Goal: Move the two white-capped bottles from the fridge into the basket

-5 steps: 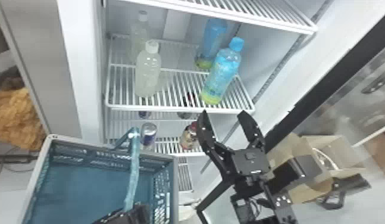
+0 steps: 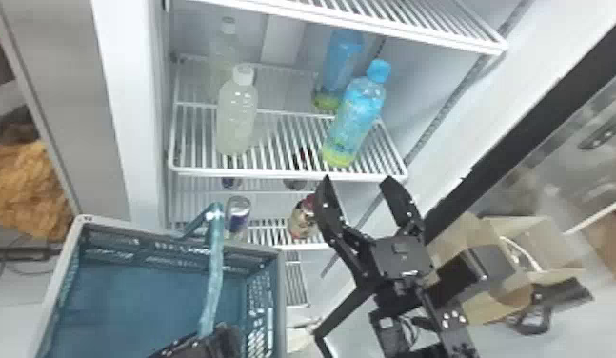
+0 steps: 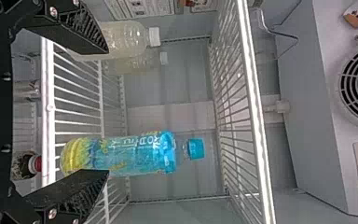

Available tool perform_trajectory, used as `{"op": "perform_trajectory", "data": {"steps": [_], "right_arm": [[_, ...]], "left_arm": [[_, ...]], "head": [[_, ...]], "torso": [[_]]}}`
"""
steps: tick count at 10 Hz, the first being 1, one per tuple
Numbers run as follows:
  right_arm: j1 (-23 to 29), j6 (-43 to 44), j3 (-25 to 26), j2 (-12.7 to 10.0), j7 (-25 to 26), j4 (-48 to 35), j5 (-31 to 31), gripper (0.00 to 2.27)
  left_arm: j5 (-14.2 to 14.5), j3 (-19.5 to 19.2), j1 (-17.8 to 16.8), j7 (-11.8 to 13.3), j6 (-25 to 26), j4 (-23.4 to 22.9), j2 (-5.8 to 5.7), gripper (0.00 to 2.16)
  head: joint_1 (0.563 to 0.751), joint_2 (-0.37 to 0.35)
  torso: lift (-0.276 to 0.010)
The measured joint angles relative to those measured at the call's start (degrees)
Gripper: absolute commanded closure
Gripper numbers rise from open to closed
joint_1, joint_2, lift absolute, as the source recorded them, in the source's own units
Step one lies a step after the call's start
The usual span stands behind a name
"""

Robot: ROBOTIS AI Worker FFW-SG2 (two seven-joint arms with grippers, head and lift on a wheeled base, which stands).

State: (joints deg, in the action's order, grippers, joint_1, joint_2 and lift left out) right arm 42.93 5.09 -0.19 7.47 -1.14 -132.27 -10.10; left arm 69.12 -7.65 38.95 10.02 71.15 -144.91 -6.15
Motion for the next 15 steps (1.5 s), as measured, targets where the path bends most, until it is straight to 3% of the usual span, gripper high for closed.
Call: {"op": "perform_trajectory", "data": {"steps": [4,7,15], "right_arm": [[-1.81,-0.59,-2.36,1.39,-0.09,0.84,-0.4,0.12],[-8.64,-0.58,-8.93,4.21,-0.26,5.85,-2.26,0.11],[-23.68,-4.79,-13.79,5.2,-1.66,16.27,-0.94,0.09]], "left_arm": [[0.16,0.01,0.26,0.0,0.0,0.0,0.08,1.19],[0.69,-0.05,0.3,0.0,0.32,0.0,0.05,1.19],[0.92,0.15,-0.29,0.0,0.84,0.0,0.04,1.19]], "head": [[0.695,-0.35],[0.695,-0.28],[0.695,-0.183]], "torso": [[0.0],[0.0],[0.0]]}}
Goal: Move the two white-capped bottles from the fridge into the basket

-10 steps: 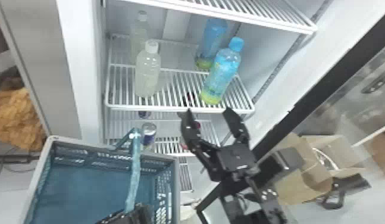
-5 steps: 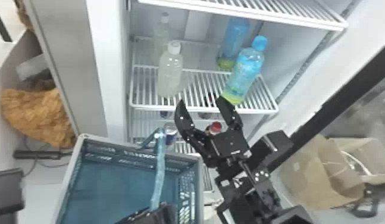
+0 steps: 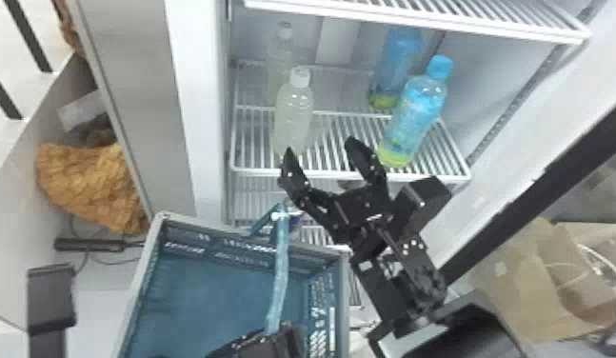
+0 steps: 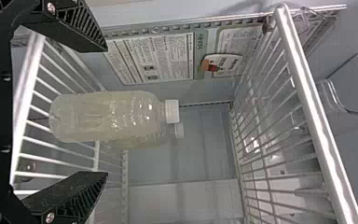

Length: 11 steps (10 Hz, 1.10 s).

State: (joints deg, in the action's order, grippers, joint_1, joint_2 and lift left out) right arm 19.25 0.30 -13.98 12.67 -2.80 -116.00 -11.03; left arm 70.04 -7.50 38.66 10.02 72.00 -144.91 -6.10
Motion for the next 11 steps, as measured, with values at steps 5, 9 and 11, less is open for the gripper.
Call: {"op": "perform_trajectory", "data": {"steps": [5,9,11], "right_arm": [[-4.8,-3.5,-0.57,0.06,-0.38,2.12,0.84,0.09],[-9.74,-3.67,-0.61,-0.64,-1.77,7.03,1.35,0.09],[-12.47,-3.67,-0.13,-1.25,-4.25,10.49,1.79,0.09]], "left_arm": [[-0.12,0.22,-0.19,0.0,0.11,0.0,-0.14,1.19],[-0.3,0.52,-0.22,-0.07,0.07,0.14,-0.22,1.19],[-0.34,0.76,-0.15,-0.08,-0.13,0.14,-0.25,1.19]], "head": [[0.695,-0.166],[0.695,-0.16],[0.695,-0.156]], "torso": [[0.0],[0.0],[0.0]]}}
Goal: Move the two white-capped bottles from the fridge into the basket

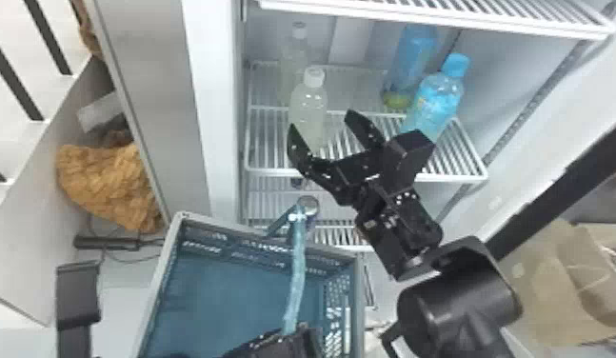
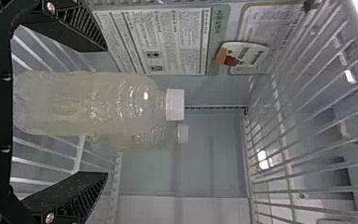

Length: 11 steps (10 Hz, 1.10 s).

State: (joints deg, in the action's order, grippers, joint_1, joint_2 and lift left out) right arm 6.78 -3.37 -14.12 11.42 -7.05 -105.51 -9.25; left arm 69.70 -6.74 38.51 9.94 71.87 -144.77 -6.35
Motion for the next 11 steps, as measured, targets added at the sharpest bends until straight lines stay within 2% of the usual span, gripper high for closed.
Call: {"op": "perform_trajectory", "data": {"steps": [4,5,6,7,11], "right_arm": [[-4.74,0.8,-0.54,-0.78,-1.92,6.26,-1.1,0.15],[-5.79,0.94,-1.0,-0.91,-1.94,7.58,-1.71,0.39],[-6.33,0.62,-1.48,-0.97,-2.16,8.04,-2.19,0.9],[-6.51,0.18,-1.99,-0.97,-2.35,8.0,-2.78,1.03],[-5.58,0.56,-2.45,-0.73,-1.75,5.05,-3.91,1.03]], "left_arm": [[0.12,0.21,-0.12,0.0,-0.29,0.05,-0.06,1.19],[0.12,0.23,-0.12,-0.01,-0.29,0.1,-0.07,1.19],[0.11,0.23,-0.12,-0.01,-0.29,0.12,-0.12,1.19],[0.11,0.23,-0.06,-0.01,-0.3,0.12,-0.14,1.19],[0.11,-0.06,0.14,0.0,-0.36,0.13,-0.02,1.19]], "head": [[0.695,-0.144],[0.695,-0.141],[0.695,-0.135],[0.695,-0.125],[0.695,-0.112]], "torso": [[0.0],[0.0],[0.0],[0.0],[0.0]]}}
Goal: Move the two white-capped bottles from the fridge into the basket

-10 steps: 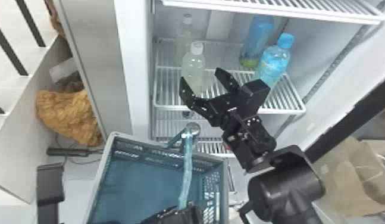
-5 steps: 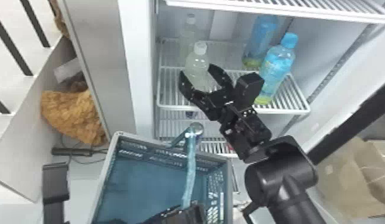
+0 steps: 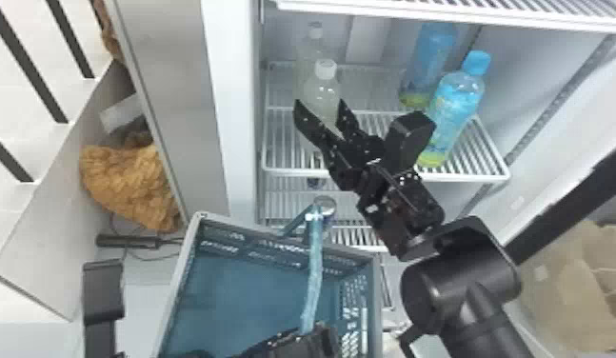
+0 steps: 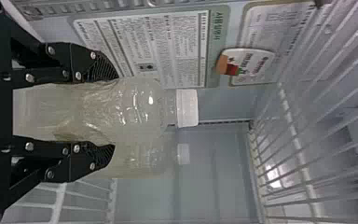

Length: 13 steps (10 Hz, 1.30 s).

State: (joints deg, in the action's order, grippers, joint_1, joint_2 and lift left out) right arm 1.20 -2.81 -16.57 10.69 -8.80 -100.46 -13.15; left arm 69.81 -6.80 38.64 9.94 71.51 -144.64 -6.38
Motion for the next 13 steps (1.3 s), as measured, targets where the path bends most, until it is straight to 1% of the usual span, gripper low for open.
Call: {"op": "perform_trajectory", "data": {"steps": [2,3,6,8,11,13], "right_arm": [[1.35,0.23,0.41,0.35,0.11,-2.44,-0.5,1.03],[2.96,-0.09,0.9,0.63,0.1,-5.07,-1.11,1.03],[8.72,-6.84,2.39,2.36,-0.57,-15.9,-0.84,1.03],[14.94,-13.88,6.08,2.84,-0.66,-26.06,1.0,1.03],[22.58,-17.94,9.87,2.94,-0.69,-34.51,2.54,1.03],[26.25,-22.29,12.39,1.95,-1.04,-39.89,4.0,1.03]], "left_arm": [[0.0,-0.05,0.02,0.01,-0.13,0.0,0.03,1.19],[0.03,-0.16,0.02,0.02,-0.2,0.0,0.08,1.19],[0.12,-0.73,0.02,0.08,-0.55,-0.02,0.23,1.19],[0.22,-0.85,0.03,0.08,-0.64,-0.07,0.23,1.19],[0.23,-1.19,0.43,0.08,-0.64,-0.13,0.26,1.19],[0.23,-1.23,0.33,0.08,-0.64,-0.13,0.23,1.19]], "head": [[0.695,-0.115],[0.695,-0.118],[0.695,-0.115],[0.695,-0.152],[0.695,-0.2],[0.695,-0.225]], "torso": [[0.0],[0.0],[0.0],[0.0],[0.0],[0.0]]}}
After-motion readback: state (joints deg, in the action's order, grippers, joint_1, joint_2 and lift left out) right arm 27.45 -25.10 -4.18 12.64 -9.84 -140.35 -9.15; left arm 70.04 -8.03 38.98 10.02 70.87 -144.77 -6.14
